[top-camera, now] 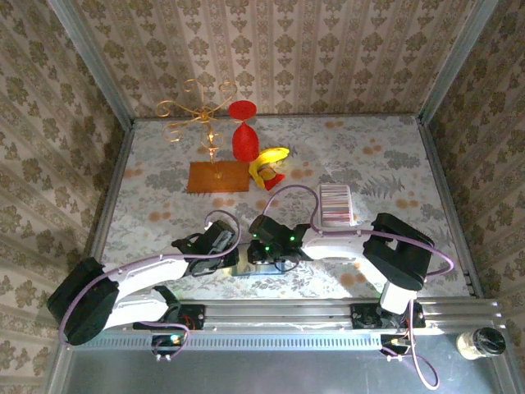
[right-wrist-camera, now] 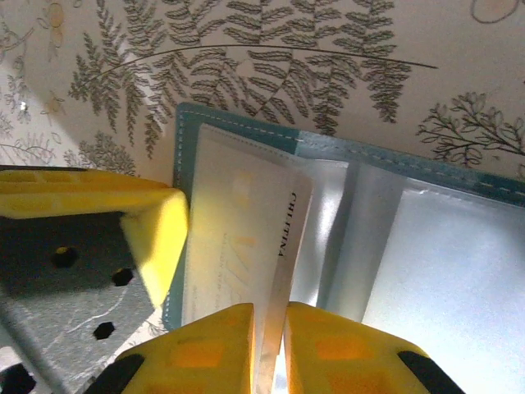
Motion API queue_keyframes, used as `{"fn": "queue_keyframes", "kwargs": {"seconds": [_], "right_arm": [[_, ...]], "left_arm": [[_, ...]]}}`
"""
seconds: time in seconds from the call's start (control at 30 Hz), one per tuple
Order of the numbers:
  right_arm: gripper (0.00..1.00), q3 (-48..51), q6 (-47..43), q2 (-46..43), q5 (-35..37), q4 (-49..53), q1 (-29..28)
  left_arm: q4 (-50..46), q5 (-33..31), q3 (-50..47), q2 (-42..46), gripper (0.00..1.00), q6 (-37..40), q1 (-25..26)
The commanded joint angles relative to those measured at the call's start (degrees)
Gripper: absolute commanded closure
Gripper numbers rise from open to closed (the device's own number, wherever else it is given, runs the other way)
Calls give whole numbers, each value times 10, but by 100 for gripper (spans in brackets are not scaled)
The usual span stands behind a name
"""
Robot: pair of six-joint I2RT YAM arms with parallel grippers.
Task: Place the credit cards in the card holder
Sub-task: Insert the credit card into the card slot, then flip over the card slot in the card holder.
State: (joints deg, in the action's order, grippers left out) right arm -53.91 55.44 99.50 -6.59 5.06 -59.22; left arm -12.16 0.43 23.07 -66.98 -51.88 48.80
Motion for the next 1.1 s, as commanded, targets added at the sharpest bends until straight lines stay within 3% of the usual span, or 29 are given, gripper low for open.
{"fn": "queue_keyframes", "kwargs": {"seconds": [0.0,0.17,0.5,0.73,1.07], "right_arm": [[84,-19,-3,15,7,8,-5],[82,-20,-1,23,14,14,-5],[60,6,-6,-56,68,89,-7],[59,60,30,-109,92,108,-30],[59,74,62,-88,115,101,-45]], "left_arm": [[46,53,-22,-13,84,-15,17],[58,53,-28,-9,84,-23,18],[57,45,-36,-4,84,-25,20],[64,49,-38,-5,84,-26,24],[60,47,-40,1,84,-28,34]]}}
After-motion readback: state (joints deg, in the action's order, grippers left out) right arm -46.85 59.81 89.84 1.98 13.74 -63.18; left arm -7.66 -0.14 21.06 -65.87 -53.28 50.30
